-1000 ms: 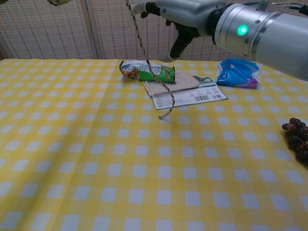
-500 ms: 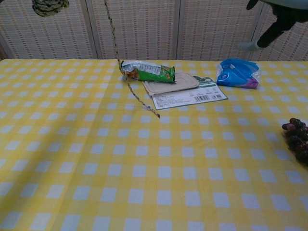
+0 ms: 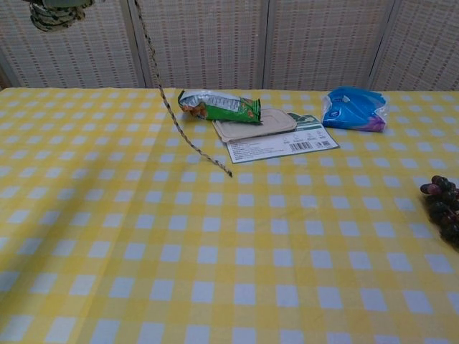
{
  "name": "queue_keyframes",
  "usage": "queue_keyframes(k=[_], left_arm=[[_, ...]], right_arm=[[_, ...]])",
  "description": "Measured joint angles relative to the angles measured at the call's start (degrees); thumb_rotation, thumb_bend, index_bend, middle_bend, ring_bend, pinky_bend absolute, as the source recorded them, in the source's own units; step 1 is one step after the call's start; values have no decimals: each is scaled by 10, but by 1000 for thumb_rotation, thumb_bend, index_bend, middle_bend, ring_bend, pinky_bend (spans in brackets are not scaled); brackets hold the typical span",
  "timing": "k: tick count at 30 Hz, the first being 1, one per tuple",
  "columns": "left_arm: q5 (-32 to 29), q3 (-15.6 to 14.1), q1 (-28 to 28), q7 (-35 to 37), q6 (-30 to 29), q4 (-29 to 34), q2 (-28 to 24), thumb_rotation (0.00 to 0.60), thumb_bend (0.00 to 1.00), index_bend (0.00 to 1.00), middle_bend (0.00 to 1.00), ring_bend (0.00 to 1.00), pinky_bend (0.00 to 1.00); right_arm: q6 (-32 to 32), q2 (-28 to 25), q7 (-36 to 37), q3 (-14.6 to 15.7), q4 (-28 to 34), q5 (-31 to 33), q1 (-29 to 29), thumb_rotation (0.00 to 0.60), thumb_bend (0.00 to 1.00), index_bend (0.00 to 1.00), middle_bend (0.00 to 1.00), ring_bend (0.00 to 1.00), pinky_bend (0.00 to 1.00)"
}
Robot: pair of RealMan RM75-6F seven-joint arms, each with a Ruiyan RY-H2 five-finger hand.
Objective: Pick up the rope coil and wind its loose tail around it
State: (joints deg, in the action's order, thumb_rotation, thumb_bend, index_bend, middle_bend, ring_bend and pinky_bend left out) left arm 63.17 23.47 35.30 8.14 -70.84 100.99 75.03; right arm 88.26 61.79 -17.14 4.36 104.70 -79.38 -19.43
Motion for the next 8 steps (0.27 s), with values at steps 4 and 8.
queue_keyframes(k=[4,8], left_arm=[[-1,-1,-2,0,-1,-7,2,600,269,717,711,487,327],[2,-2,-3,-2,-4,-18,5,600,269,717,712,487,327]], right_arm=[[37,-7,32,13,-26,-20,46,600,301,0,152,27,182],[56,-16,36,13,-36,-30,74,600,300,0,152,27,182]])
